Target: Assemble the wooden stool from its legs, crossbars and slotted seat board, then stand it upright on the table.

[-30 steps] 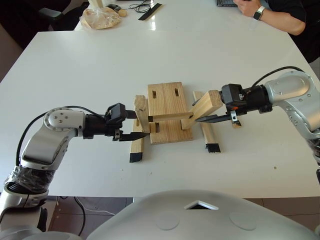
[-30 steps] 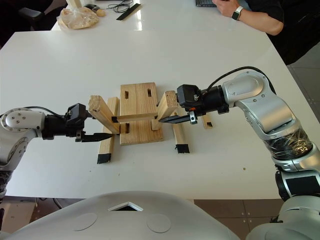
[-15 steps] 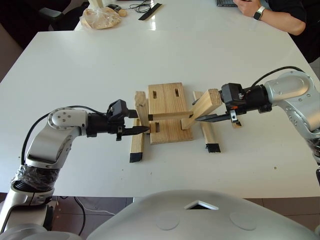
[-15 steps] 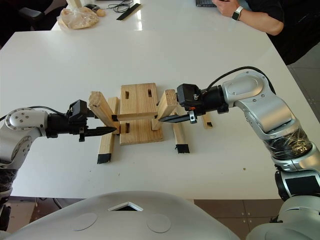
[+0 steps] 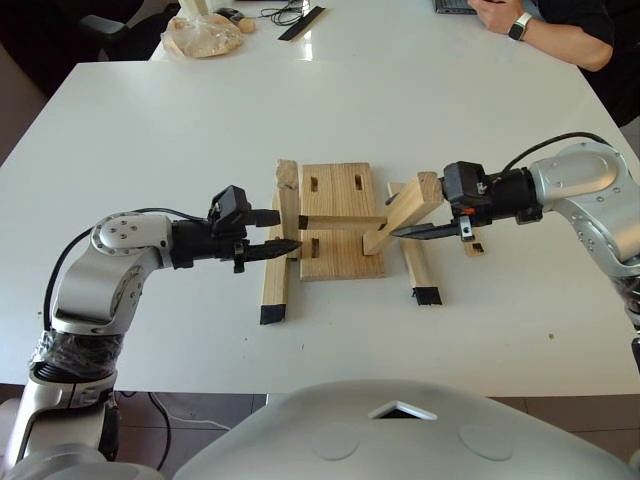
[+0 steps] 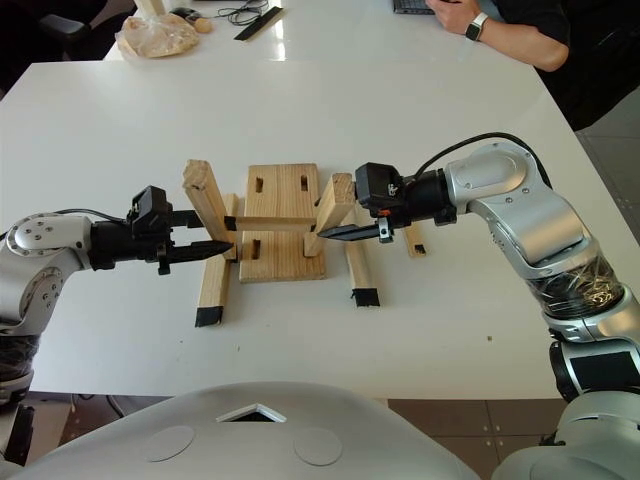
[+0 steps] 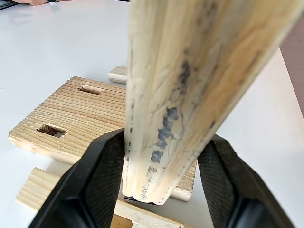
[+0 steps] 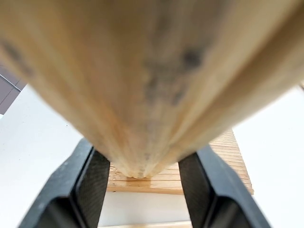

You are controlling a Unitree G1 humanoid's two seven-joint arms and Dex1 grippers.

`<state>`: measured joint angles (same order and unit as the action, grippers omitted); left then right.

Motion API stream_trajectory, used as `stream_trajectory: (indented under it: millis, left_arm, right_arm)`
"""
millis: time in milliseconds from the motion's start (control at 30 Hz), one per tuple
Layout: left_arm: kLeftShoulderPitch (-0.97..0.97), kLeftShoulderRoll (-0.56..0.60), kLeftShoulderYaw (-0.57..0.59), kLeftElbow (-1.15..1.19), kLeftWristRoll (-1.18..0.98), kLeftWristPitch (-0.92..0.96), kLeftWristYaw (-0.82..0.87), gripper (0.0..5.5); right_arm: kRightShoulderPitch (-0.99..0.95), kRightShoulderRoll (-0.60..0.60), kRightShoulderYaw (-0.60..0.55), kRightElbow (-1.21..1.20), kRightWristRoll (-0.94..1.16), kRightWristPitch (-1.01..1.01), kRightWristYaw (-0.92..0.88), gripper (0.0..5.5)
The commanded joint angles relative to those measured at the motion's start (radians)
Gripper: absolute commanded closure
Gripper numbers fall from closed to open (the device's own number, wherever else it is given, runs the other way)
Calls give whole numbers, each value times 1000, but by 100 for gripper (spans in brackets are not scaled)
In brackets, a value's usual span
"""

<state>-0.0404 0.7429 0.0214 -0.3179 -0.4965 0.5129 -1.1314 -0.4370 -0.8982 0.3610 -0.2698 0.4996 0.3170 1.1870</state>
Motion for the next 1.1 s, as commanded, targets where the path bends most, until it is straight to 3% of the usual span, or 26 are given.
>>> stream_trajectory:
  millis: [33, 667, 1100]
  left_arm:
    - [-75, -93, 43, -30, -106, 32, 79, 325]
    - [-2, -356, -38, 74, -53, -20, 196, 324]
    - [-46, -329, 37, 20, -128, 53, 205, 324]
  right_arm:
    - [91, 5, 151, -1, -155, 45, 29, 349]
    - [57, 16, 196, 28, -168, 27, 56, 349]
    - [69, 16, 201, 32, -178, 24, 39, 349]
